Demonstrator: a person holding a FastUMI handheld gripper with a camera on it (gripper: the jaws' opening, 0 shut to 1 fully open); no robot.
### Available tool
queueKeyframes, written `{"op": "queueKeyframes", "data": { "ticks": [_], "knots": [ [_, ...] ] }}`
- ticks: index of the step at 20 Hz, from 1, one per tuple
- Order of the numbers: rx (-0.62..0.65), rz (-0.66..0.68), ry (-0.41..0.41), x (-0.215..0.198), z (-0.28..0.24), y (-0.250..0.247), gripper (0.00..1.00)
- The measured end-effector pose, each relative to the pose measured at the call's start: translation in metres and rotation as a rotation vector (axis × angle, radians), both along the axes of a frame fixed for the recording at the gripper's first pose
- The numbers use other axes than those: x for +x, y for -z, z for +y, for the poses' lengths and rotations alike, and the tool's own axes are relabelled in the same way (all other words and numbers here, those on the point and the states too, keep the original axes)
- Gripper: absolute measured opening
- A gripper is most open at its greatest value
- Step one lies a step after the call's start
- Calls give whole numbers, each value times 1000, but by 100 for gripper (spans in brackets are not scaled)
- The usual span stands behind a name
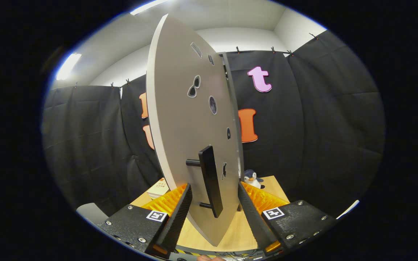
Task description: Open the shoe cabinet door, grab the shoes and put them into the shoe cabinet, then close the shoe cabinet door.
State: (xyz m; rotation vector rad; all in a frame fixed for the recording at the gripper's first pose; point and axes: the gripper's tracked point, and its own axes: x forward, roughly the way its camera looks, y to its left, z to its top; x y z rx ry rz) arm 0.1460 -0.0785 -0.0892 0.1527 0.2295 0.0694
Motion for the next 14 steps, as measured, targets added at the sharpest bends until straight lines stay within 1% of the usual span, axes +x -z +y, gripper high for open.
{"op": "queueKeyframes", "data": {
  "ticks": [3,8,12,14],
  "knots": [
    [-15,-9,2,16,38,1,81],
    [-2,-9,-13,52,97,5,81],
    [-24,-12,2,94,135,9,81],
    [-13,-4,-9,118,157,11,82]
  ]
}}
